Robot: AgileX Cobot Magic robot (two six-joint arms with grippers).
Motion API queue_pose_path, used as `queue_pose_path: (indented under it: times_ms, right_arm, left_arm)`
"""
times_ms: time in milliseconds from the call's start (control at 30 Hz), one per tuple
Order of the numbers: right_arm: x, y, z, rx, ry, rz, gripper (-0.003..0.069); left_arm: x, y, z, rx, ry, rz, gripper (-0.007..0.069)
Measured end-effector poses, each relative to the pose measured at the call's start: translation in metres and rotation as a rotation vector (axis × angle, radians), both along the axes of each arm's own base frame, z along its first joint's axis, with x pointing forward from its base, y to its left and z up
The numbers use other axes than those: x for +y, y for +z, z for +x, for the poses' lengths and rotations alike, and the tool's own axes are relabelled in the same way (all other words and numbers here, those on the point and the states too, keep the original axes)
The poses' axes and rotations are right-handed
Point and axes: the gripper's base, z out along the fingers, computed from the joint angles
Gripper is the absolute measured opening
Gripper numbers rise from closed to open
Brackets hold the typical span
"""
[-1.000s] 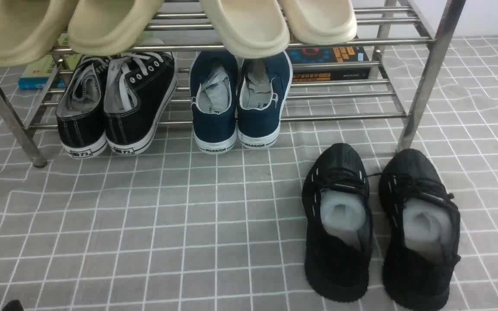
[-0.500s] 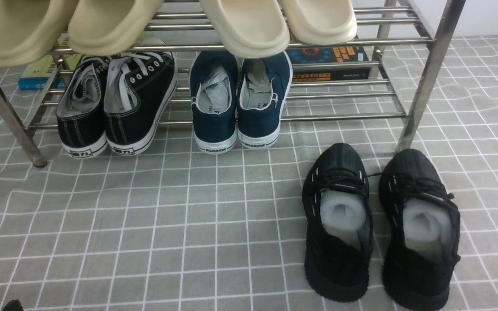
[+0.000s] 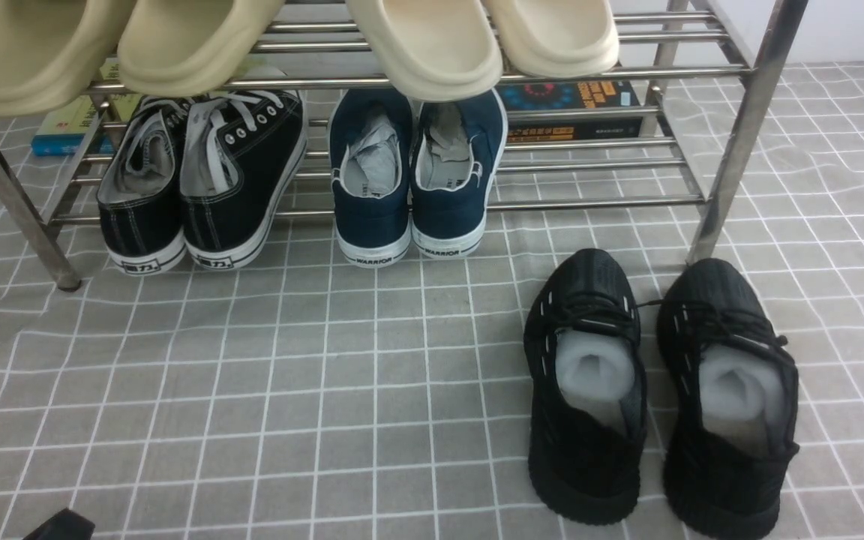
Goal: Take the shoes off the shelf with your hand from the grey coffee tablecloth.
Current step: 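Grasp the leftmost shoe on the bottom shelf of the shoe rack with the left gripper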
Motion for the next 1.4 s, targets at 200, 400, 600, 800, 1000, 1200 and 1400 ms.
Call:
queue_pose_path:
  times_ms: [200,400,600,800,1000,1200,1400]
  right_arm:
    - [0.0,0.0,0.0,0.0,0.0,0.0,0.0097]
    - [0.0,0.0,0.0,0.0,0.0,0.0,0.0105]
    - [0.0,0.0,0.0,0.0,0.0,0.0,0.0112]
    - [0.0,0.0,0.0,0.0,0.0,0.0,0.012]
    - [0.0,0.0,0.0,0.0,0.0,0.0,0.0128]
    - [0.0,0.0,0.0,0.0,0.0,-0.001,0.0134]
    - [0.0,0.0,0.0,0.0,0.0,-0.001,0.0136]
  left_arm:
    - [0.001,0.007,0.002,-0.038,0.068,-0.258,0.0238]
    - [0.003,0.039,0.0,-0.185,0.046,-0.056,0.0119]
    - [0.003,0.1,0.027,-0.091,-0.009,0.206,0.0001]
    - [0.003,0.11,0.102,0.125,-0.015,0.233,0.0044]
    - [0.002,0.112,0.183,0.245,0.007,0.189,0.0249]
    - [0.017,0.102,0.244,0.379,0.079,0.094,0.0442]
    - [0.03,0.089,0.259,0.414,0.147,0.038,0.0482]
